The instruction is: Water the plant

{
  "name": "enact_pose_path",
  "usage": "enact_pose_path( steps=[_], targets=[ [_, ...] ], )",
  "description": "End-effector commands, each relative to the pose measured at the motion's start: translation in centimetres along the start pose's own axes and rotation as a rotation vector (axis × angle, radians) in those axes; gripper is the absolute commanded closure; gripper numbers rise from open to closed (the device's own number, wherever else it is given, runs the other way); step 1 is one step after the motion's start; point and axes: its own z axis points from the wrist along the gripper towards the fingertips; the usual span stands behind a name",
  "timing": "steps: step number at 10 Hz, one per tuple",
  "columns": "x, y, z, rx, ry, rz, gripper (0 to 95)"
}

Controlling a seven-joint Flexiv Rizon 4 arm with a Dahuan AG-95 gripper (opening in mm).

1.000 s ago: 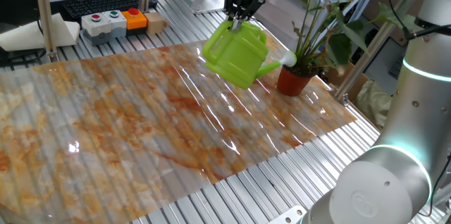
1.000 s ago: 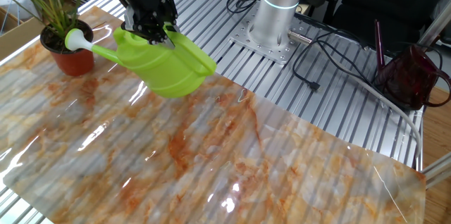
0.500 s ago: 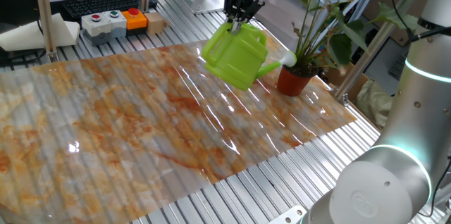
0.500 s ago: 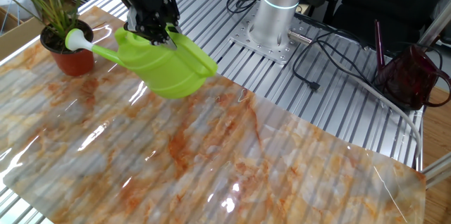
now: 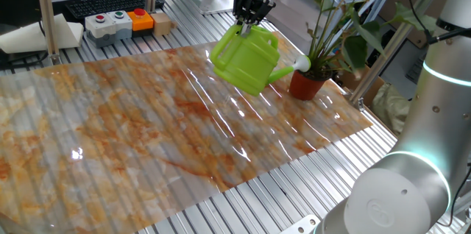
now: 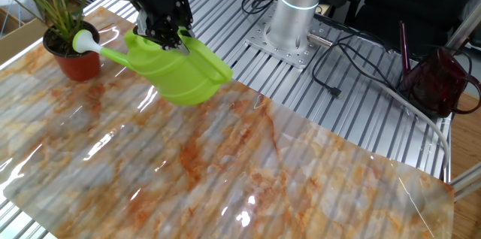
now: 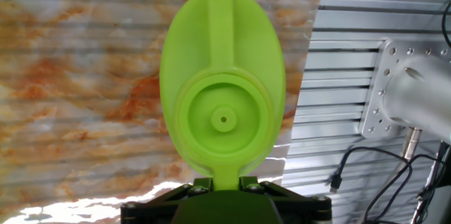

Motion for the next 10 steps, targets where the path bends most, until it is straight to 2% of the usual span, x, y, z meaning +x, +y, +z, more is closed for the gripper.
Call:
enact_pose_path(
  steps=[1,7,8,9,10],
  targets=[
    [0.16,-0.06,-0.31,0.002,0.006,0.000,95.0],
    [0.08,-0.01,-0.32,0.007,0.005,0.000,95.0],
    [0.11,-0.04,-0.31,0.009,0.013,0.008,95.0],
    [0.11,-0.06,-0.32,0.010,-0.002,0.003,95.0],
    [0.10,-0.06,-0.32,0.010,-0.003,-0.001,95.0]
  ],
)
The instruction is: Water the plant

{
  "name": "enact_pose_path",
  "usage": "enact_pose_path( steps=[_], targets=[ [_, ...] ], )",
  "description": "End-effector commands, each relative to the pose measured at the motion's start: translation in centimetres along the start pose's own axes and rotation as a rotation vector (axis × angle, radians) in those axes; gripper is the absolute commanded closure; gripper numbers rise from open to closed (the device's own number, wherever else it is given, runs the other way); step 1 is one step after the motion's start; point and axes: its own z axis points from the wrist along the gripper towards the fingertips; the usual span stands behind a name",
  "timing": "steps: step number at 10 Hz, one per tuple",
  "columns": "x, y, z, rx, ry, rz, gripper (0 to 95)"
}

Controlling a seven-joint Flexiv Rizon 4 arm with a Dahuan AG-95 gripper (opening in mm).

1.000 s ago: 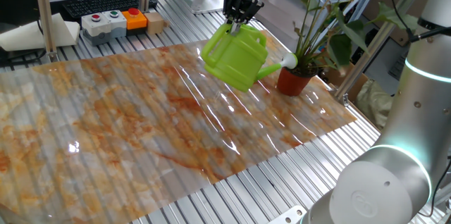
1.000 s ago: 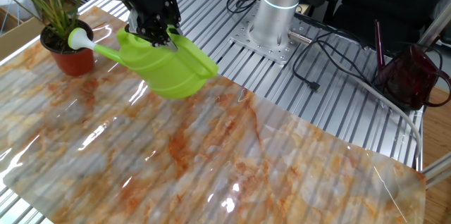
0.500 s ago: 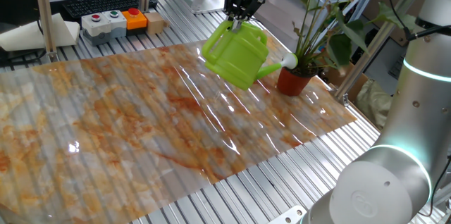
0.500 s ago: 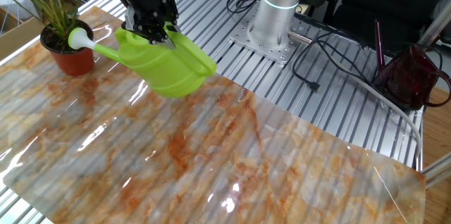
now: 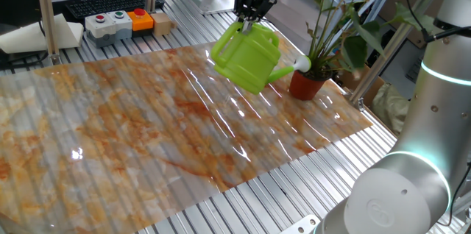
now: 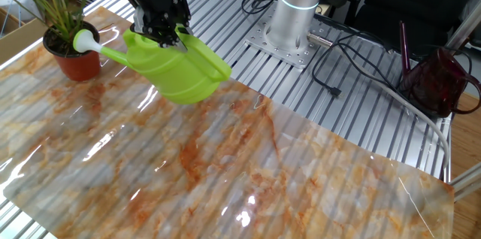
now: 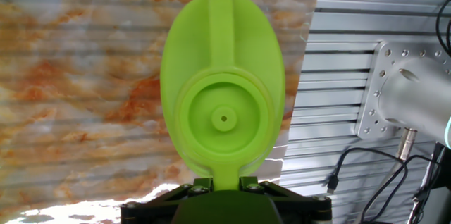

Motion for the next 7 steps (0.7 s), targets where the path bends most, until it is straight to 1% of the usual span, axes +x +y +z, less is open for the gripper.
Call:
enact_pose_path(
  steps=[1,4,7],
  targets=[
    [0.05,-0.06,-0.05,0.005,0.002,0.004,95.0],
    [0.06,-0.08,-0.05,0.005,0.001,0.000,95.0],
    [0.02,-0.05,-0.06,0.007,0.008,0.001,95.0]
  ],
)
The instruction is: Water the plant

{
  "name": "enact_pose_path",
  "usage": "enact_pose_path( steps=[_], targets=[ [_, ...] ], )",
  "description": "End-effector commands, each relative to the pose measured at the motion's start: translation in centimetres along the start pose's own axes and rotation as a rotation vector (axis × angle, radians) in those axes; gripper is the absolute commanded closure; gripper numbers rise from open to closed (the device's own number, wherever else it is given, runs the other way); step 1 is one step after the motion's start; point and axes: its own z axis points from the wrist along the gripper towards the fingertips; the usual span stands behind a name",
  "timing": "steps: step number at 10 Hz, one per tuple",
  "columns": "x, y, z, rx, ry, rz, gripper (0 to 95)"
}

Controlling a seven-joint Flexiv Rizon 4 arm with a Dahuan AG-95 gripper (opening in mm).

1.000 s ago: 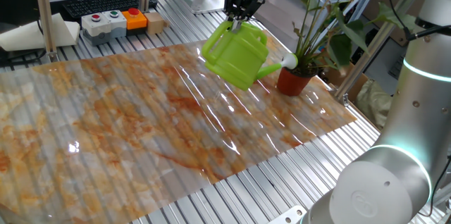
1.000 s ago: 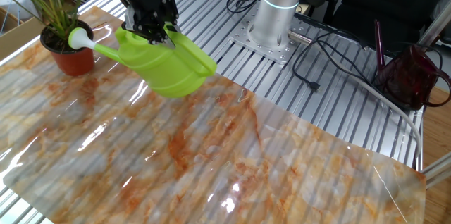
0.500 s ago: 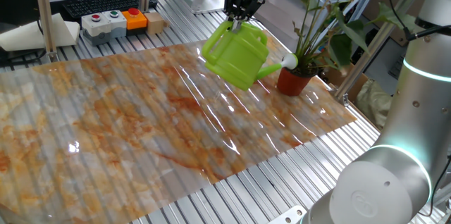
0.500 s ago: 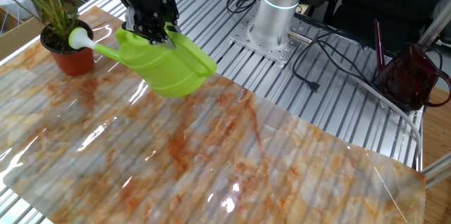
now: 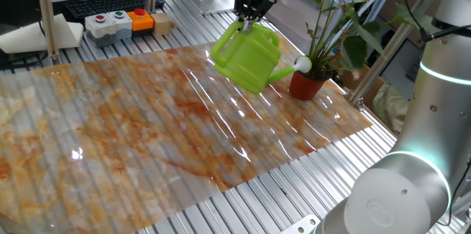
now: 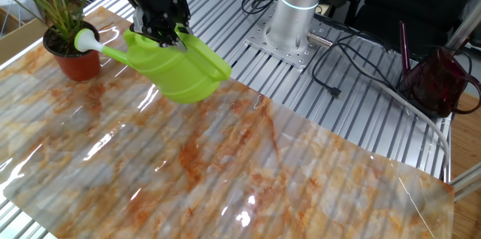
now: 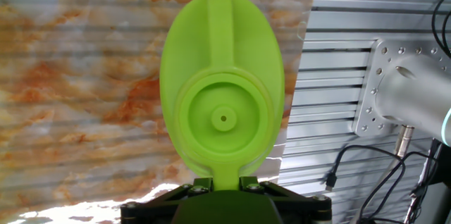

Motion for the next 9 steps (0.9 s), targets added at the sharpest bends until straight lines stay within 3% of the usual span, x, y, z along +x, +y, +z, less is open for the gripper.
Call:
enact_pose_path(
  steps=[1,9],
  targets=[
    [0.07,-0.08,0.00,0.001,0.001,0.002,95.0],
    [0.04,-0.06,0.00,0.003,0.005,0.008,95.0]
  ],
)
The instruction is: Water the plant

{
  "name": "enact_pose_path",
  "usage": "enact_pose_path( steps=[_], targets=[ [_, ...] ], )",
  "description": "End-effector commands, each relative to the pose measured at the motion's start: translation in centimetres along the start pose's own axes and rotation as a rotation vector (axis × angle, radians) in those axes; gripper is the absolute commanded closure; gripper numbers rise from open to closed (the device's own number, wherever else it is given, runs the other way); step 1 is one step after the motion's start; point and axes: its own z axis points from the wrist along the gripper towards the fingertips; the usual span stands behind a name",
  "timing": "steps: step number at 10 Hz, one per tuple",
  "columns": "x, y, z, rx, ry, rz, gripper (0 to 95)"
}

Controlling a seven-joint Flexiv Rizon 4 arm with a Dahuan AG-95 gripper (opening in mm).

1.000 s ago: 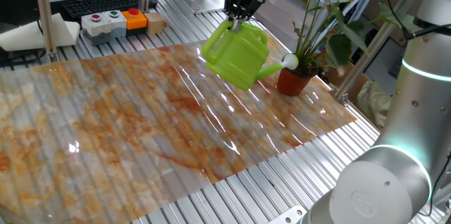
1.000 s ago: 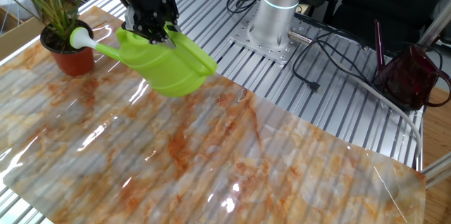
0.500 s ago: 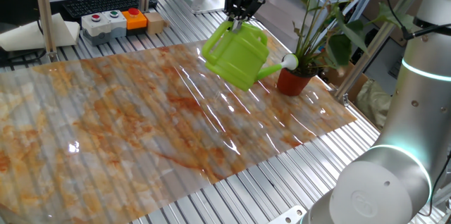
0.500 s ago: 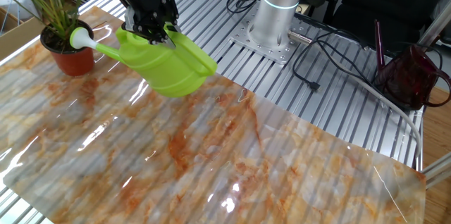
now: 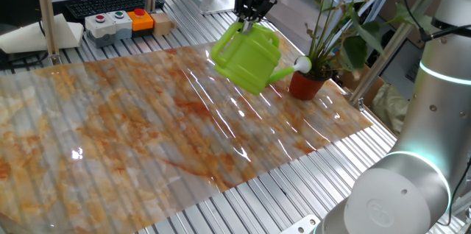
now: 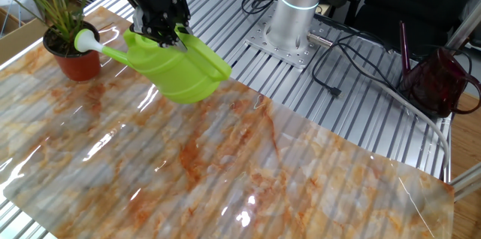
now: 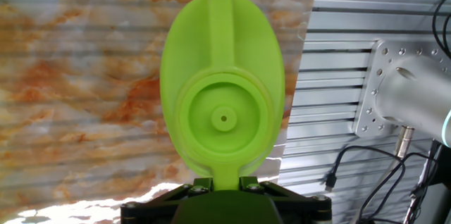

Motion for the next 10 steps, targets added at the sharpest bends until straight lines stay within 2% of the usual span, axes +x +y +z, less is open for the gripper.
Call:
enact_pose_path(
  steps=[1,10],
  targets=[
    [0.03,-0.09,-0.08,0.001,0.001,0.003,95.0],
    [-0.02,-0.04,-0.08,-0.010,-0.021,-0.003,95.0]
  ],
)
